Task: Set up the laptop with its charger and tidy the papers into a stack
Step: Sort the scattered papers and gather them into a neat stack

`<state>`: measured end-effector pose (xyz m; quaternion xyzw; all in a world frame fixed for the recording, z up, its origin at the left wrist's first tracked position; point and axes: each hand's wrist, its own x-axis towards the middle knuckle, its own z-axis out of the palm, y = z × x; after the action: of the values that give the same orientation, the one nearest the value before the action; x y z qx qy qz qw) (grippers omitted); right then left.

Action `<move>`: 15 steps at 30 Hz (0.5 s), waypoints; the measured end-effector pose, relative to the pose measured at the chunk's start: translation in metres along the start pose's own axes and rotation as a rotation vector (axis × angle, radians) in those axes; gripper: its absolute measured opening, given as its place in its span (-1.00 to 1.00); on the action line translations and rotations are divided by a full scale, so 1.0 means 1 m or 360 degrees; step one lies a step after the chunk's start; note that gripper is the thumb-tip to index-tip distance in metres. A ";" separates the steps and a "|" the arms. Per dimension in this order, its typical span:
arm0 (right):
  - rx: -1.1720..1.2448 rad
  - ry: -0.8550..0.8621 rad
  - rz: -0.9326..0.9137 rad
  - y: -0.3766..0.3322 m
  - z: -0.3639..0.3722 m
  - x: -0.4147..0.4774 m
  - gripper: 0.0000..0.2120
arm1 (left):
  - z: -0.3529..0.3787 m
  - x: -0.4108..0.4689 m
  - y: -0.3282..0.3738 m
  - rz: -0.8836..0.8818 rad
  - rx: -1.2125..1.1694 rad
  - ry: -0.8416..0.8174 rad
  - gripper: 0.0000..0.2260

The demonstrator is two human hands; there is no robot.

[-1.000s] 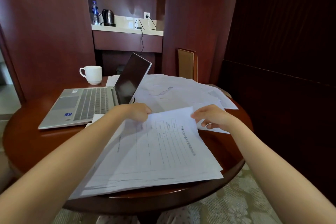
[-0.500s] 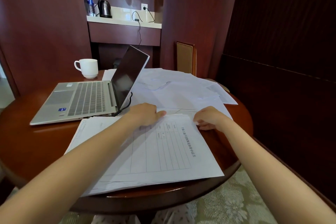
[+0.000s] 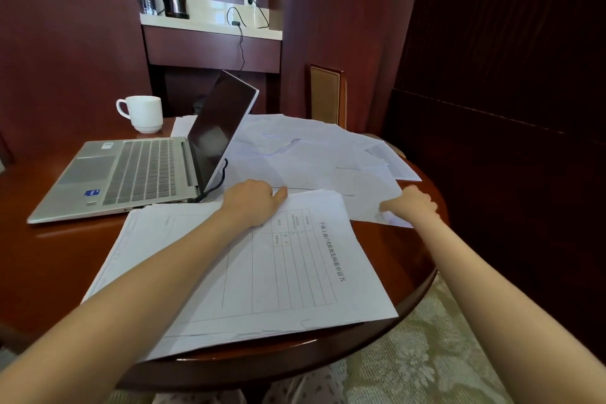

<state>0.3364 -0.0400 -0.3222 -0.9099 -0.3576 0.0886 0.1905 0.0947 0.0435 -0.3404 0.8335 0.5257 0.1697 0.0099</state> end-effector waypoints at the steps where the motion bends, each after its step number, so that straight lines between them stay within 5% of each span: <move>1: -0.0031 0.0008 0.0017 0.006 -0.001 0.001 -0.32 | 0.001 0.002 0.000 -0.0012 -0.0011 0.0009 -0.51; 7: 0.0179 -0.0075 0.0042 0.003 -0.006 0.010 -0.14 | 0.006 0.006 0.009 -0.0082 -0.0078 -0.0019 -0.49; 15: 0.0471 -0.0273 0.0091 -0.002 -0.007 0.008 -0.60 | 0.007 0.009 0.024 -0.0163 -0.0062 -0.0075 -0.54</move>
<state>0.3432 -0.0349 -0.3156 -0.8708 -0.3295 0.2231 0.2886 0.1211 0.0415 -0.3404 0.8090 0.5638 0.1595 0.0472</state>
